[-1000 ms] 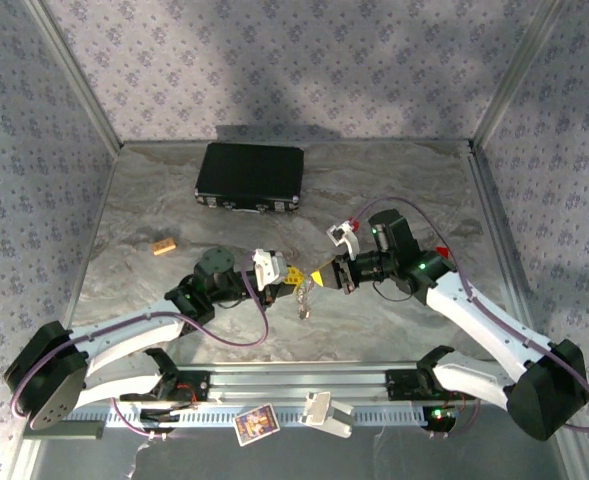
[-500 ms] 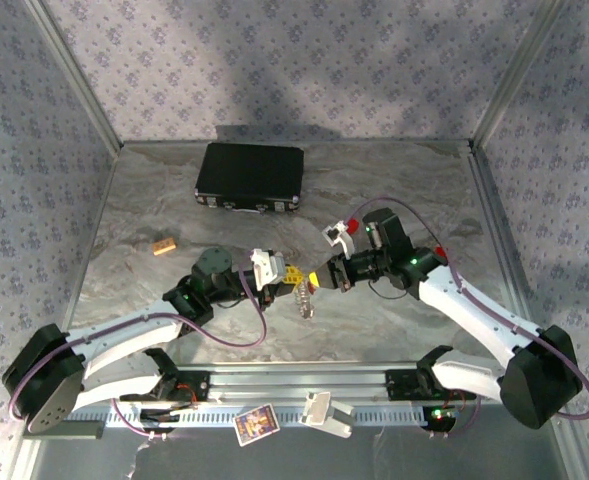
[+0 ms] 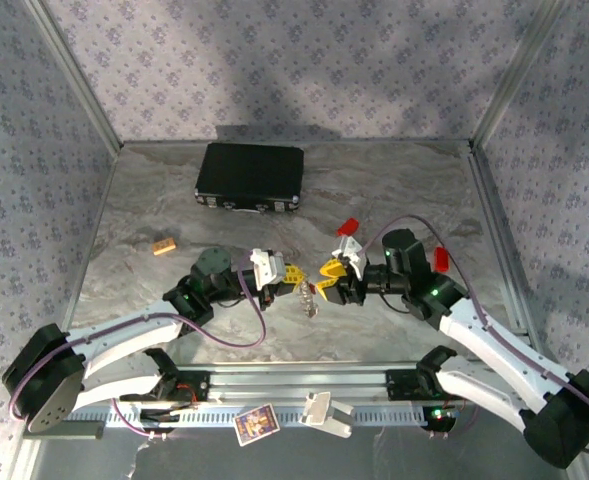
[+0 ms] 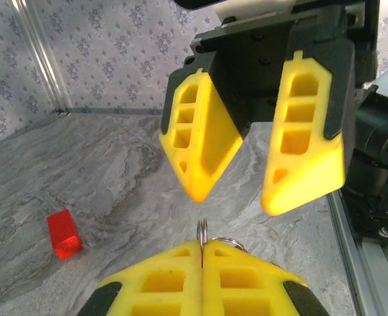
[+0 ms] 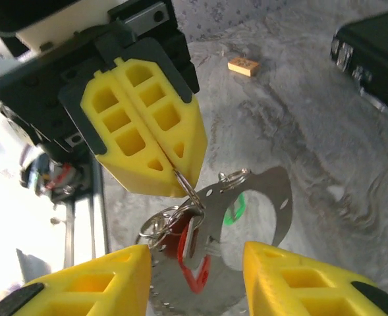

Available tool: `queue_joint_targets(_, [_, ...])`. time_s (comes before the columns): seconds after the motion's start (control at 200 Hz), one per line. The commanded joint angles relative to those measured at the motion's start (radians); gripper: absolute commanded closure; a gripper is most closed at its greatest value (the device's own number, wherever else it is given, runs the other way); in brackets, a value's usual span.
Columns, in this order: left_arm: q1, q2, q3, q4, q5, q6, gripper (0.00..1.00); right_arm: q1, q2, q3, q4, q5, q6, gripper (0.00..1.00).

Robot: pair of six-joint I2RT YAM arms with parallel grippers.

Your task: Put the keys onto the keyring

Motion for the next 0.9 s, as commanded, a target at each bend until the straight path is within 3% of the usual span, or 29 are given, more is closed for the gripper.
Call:
queue_joint_targets(0.0, [-0.004, 0.015, 0.003, 0.090, 0.048, -0.021, 1.00, 0.001, 0.037, 0.024, 0.039, 0.008, -0.163, 0.62])
queue_joint_targets(0.305, [-0.004, 0.025, 0.005, 0.095, 0.061, -0.024, 1.00, 0.003, 0.094, 0.050, 0.041, -0.047, -0.185, 0.74])
queue_joint_targets(0.685, [-0.003, 0.052, 0.008, 0.121, 0.082, -0.025, 1.00, -0.015, 0.092, 0.060, 0.058, -0.109, -0.171, 0.75])
queue_joint_targets(0.894, [-0.004, 0.056, 0.006, 0.147, 0.093, -0.038, 1.00, -0.014, 0.119, 0.070, 0.047, -0.114, -0.177, 0.83])
